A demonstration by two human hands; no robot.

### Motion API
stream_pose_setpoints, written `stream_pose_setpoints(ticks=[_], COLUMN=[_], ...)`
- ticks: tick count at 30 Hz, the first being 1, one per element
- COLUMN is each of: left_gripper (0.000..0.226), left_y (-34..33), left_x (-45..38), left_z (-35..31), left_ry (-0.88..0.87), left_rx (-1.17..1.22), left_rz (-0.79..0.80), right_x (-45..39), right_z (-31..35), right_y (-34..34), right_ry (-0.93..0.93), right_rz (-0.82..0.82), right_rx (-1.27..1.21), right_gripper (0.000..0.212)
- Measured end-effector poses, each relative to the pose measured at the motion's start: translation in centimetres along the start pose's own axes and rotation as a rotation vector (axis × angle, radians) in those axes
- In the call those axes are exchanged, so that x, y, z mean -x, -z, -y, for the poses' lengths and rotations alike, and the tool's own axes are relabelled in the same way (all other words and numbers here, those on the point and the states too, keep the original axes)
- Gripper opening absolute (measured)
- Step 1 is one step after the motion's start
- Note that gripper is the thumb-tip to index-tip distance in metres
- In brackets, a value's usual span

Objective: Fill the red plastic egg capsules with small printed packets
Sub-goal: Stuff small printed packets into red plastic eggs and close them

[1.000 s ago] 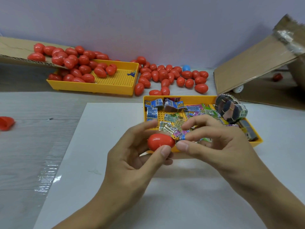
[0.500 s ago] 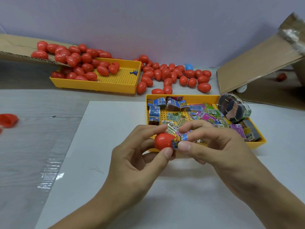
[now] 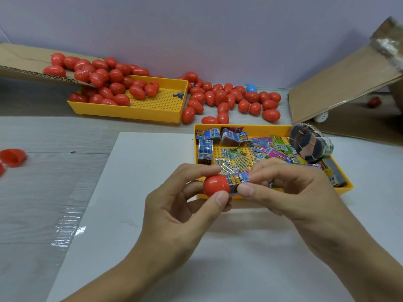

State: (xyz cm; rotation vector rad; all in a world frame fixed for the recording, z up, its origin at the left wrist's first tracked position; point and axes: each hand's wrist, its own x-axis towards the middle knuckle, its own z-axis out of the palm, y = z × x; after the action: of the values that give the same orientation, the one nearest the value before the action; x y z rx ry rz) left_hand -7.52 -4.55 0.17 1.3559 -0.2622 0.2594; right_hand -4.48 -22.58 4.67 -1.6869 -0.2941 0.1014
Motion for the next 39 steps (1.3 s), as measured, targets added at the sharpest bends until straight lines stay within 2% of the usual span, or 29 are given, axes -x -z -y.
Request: stream_pose_setpoints(ticks=[3, 7, 11, 18, 24, 30, 39], left_gripper=[0.028, 0.030, 0.031, 0.030, 0.030, 0.031, 0.033], left_y=[0.0, 0.1, 0.2, 0.2, 0.1, 0.2, 0.2], left_x=[0.0, -0.1, -0.1, 0.0, 0.0, 0.0, 0.1], left_z=[0.2, 0.4, 0.5, 0.5, 0.6, 0.7, 0.7], left_ry=[-0.007, -0.020, -0.028, -0.029, -0.051, -0.075, -0.110], left_rx=[-0.022, -0.037, -0.043, -0.065, -0.132, -0.171, -0.169], left_rz=[0.000, 0.000, 0.017, 0.016, 0.005, 0.013, -0.001], right_x=[0.0, 0.1, 0.2, 0.2, 0.2, 0.2, 0.2], right_z=[0.2, 0.2, 0.1, 0.5, 0.7, 0.3, -0.2], right_y=[-0.1, -0.2, -0.2, -0.5, -0.5, -0.6, -0.7], right_ry=[-0.020, -0.147, -0.194, -0.310, -0.371, -0.363, -0.234], right_rz=[0.047, 0.103, 0.139, 0.152, 0.201, 0.180, 0.055], right_rx=[-0.054, -0.135, -0.195, -0.256, -0.325, -0.287, -0.145], right_gripper=[0.022, 0.018, 0.024, 0.009, 0.017, 0.014, 0.033])
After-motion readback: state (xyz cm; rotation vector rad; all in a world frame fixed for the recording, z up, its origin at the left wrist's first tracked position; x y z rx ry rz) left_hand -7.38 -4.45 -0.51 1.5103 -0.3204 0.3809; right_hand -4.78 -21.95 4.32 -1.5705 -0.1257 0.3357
